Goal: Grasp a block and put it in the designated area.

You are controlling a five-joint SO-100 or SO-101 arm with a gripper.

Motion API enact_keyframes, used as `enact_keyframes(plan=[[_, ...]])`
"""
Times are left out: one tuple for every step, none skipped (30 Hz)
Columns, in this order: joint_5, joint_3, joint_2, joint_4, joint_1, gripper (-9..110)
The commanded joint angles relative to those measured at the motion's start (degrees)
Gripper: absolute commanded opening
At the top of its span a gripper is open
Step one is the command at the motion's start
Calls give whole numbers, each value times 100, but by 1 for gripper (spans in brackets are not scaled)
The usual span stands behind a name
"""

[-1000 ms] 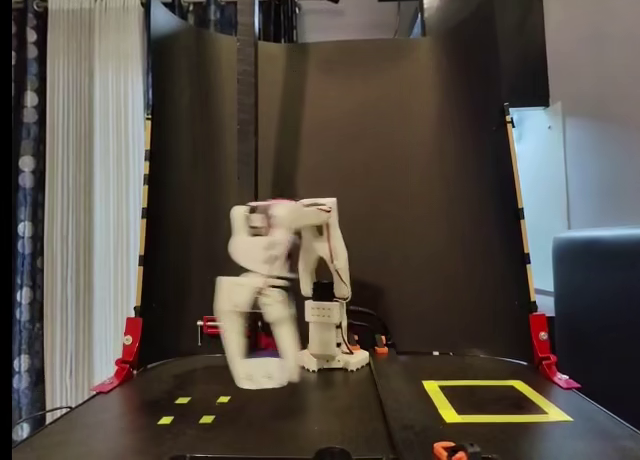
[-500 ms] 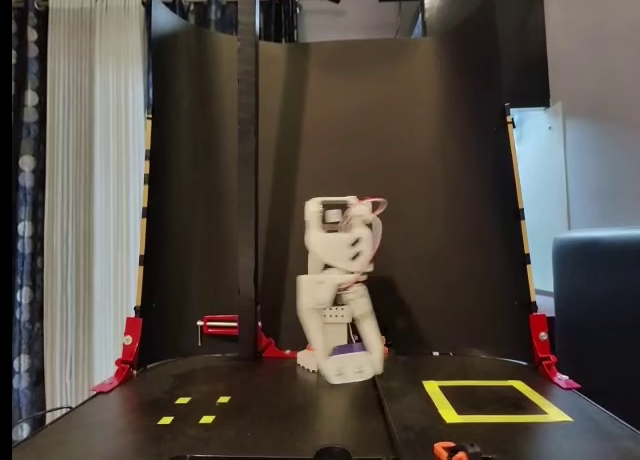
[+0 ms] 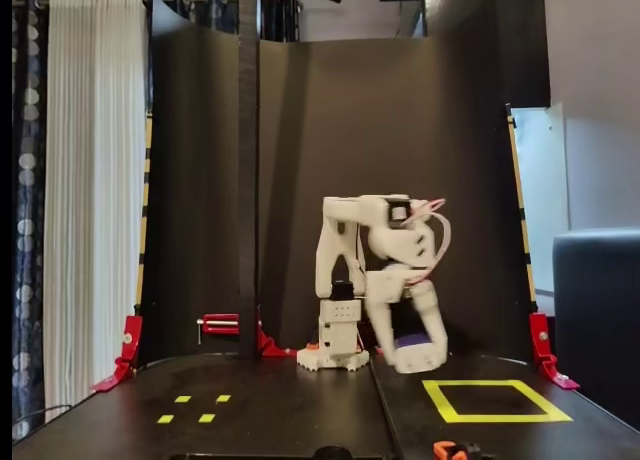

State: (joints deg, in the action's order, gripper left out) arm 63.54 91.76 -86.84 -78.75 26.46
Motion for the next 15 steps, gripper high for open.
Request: enact_keyframes(plan=[[-220, 18, -308, -44, 325, 19], [-299, 35, -308, -44, 439, 19], [-378, 53, -308, -44, 545, 19], [-466, 62, -308, -44, 650, 19], [-545, 70, -299, -44, 756, 19], [-624, 88, -299, -35, 861, 19], [-712, 97, -299, -35, 976, 19], [-800, 105, -290, -35, 1081, 19], [-879, 114, -290, -35, 1178, 19], [-940, 141, -290, -35, 1274, 19], [-1020, 167, -290, -26, 1371, 19], [-1081, 193, -290, -9, 1450, 19], [-1134, 229, -281, 18, 1529, 19], [-1195, 255, -281, 53, 1591, 19], [-1239, 272, -264, 79, 1652, 19]])
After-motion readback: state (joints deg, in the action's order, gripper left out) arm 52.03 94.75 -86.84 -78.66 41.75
